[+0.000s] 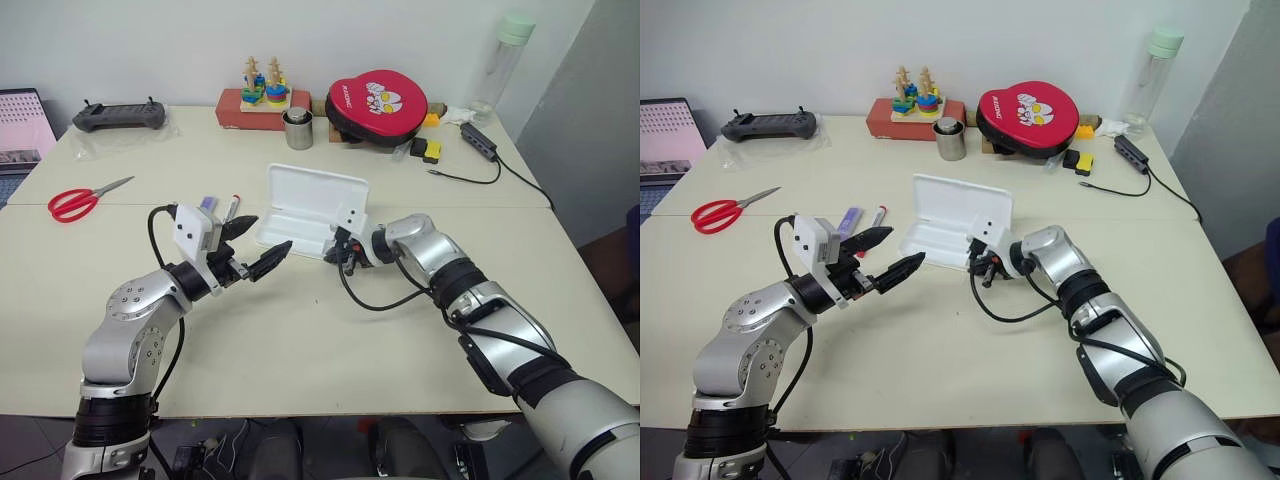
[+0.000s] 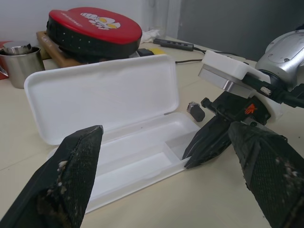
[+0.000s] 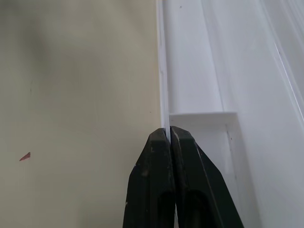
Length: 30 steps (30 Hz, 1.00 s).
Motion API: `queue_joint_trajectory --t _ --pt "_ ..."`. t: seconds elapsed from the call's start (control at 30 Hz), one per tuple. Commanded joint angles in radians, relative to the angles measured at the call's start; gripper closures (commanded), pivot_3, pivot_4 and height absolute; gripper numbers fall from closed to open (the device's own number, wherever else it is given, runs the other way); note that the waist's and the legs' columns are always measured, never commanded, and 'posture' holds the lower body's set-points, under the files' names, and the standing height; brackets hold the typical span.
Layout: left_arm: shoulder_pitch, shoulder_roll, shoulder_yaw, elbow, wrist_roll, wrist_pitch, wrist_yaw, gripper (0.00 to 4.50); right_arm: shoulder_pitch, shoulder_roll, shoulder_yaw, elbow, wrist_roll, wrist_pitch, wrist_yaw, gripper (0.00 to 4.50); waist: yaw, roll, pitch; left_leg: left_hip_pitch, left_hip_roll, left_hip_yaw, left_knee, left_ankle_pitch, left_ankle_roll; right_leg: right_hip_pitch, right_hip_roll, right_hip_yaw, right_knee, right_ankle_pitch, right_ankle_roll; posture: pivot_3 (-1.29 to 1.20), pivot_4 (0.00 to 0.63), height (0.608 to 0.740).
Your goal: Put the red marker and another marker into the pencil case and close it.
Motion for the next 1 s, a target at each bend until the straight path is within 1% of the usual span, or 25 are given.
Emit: queue_joint_trajectory --t 0.03,0.17,0.27,0.43,0.5,0.53,0.57,0.63,0.67,0.7,0.73,0.8,0.83,0.87,1.0 --pt "0.044 0.026 0.078 0.026 -0.004 -0.017 0.02 0.0 0.084 -0.04 0.021 -0.234 0.017 0.043 0.097 4.45 0.0 0.0 0.0 0.0 0.0 0.0 0.0 0.0 0.0 0.0 0.0 0.0 0.0 0.0 0.0 0.0 0.15 0.74" --pt "0.067 0.044 0.114 0.056 -0.004 -0.029 0.021 0.0 0.192 -0.082 0.051 -0.458 0.017 0.122 0.137 4.45 0.001 0.0 0.0 0.0 0.0 0.0 -0.002 0.0 0.0 -0.001 0.0 -0.001 0.0 0.0 0.0 0.0 0.15 0.74" --pt "0.069 0.055 0.139 0.079 -0.009 -0.035 0.018 0.0 0.26 -0.105 0.082 -0.575 0.009 0.17 0.147 4.45 0.002 0.0 0.0 0.0 0.0 -0.001 -0.002 0.0 0.0 0.0 0.0 -0.001 0.0 0.0 0.0 0.0 0.15 0.74" --pt "0.066 0.06 0.155 0.112 -0.004 -0.044 0.024 0.0 0.314 -0.123 0.107 -0.675 0.012 0.207 0.152 4.45 0.002 0.0 0.0 0.0 0.0 -0.001 -0.001 0.0 0.0 0.0 0.0 -0.001 0.0 0.0 0.0 0.0 0.15 0.74" --pt "0.049 0.064 0.152 0.144 0.02 -0.045 0.051 0.0 0.322 -0.128 0.11 -0.694 0.014 0.217 0.152 4.45 0.002 0.0 0.0 0.0 0.0 -0.001 0.0 0.0 0.0 0.0 0.0 -0.001 0.0 0.0 0.0 0.0 0.15 0.74" --pt "0.034 0.064 0.147 0.165 0.034 -0.042 0.072 0.0 0.326 -0.134 0.111 -0.705 0.016 0.216 0.157 4.15 0.002 0.0 0.0 0.0 0.0 -0.001 0.0 0.0 0.0 0.0 0.0 -0.001 0.0 0.0 0.0 0.0 0.15 0.74" --pt "0.013 0.064 0.142 0.189 0.05 -0.031 0.102 0.0 0.329 -0.138 0.108 -0.718 0.02 0.212 0.158 4.04 0.002 0.0 0.0 0.0 0.0 -0.001 0.0 0.0 0.0 0.0 0.0 -0.001 0.0 0.0 0.0 0.0 0.15 0.74" --pt "-0.023 0.06 0.127 0.231 0.075 -0.024 0.139 0.0 0.328 -0.14 0.09 -0.748 0.043 0.224 0.158 3.65 0.004 0.0 0.0 0.0 0.0 -0.002 0.0 0.0 0.0 0.0 0.0 -0.002 0.0 0.0 0.0 0.0 0.15 0.74" --pt "-0.04 0.061 0.113 0.251 0.09 -0.023 0.151 0.0 0.326 -0.14 0.078 -0.767 0.06 0.234 0.16 3.31 0.004 0.0 0.0 0.0 0.0 -0.002 0.0 0.0 0.0 0.0 0.0 -0.002 0.0 0.0 0.0 0.0 0.15 0.74" --pt "-0.06 0.06 0.095 0.274 0.116 -0.031 0.167 0.0 0.323 -0.138 0.061 -0.794 0.085 0.247 0.164 3.14 0.004 0.0 0.0 0.0 0.0 -0.002 0.0 0.0 0.0 0.0 0.0 -0.002 0.0 0.0 0.0 0.0 0.15 0.74" --pt "-0.075 0.06 0.084 0.293 0.134 -0.038 0.177 0.0 0.32 -0.137 0.051 -0.811 0.103 0.257 0.165 2.85 0.004 0.0 0.0 0.0 0.0 -0.002 0.0 0.0 0.0 0.0 0.0 -0.002 0.0 0.0 0.0 0.0 0.15 0.74" --pt "-0.129 0.05 0.067 0.348 0.16 -0.03 0.211 0.0 0.298 -0.122 0.01 -0.859 0.148 0.306 0.144 2.29 0.003 0.0 0.0 0.0 0.0 -0.002 0.001 0.0 0.0 0.001 0.0 -0.002 0.0 0.0 0.0 0.0 0.15 0.74" --pt "-0.151 0.05 0.052 0.369 0.179 -0.03 0.222 0.0 0.285 -0.105 -0.019 -0.881 0.179 0.326 0.128 2.18 0.003 0.0 0.0 0.0 0.0 -0.002 0.0 0.0 0.0 0.0 0.0 -0.002 0.0 0.0 0.0 0.0 0.15 0.74" --pt "-0.177 0.047 0.033 0.392 0.195 -0.021 0.231 0.0 0.265 -0.084 -0.057 -0.908 0.213 0.353 0.103 1.83 0.003 0.0 0.0 0.0 0.0 -0.002 0.0 0.0 0.0 0.001 0.0 -0.002 0.0 0.0 0.0 0.0 0.15 0.74" --pt "-0.257 0.041 -0.009 0.492 0.254 -0.014 0.271 0.0 0.193 -0.029 -0.16 -0.965 0.287 0.399 0.008 0.95 0.003 0.0 0.0 0.0 0.0 -0.003 0.0 0.0 0.0 0.0 0.0 -0.003 0.0 0.0 0.0 0.0 0.15 0.74"
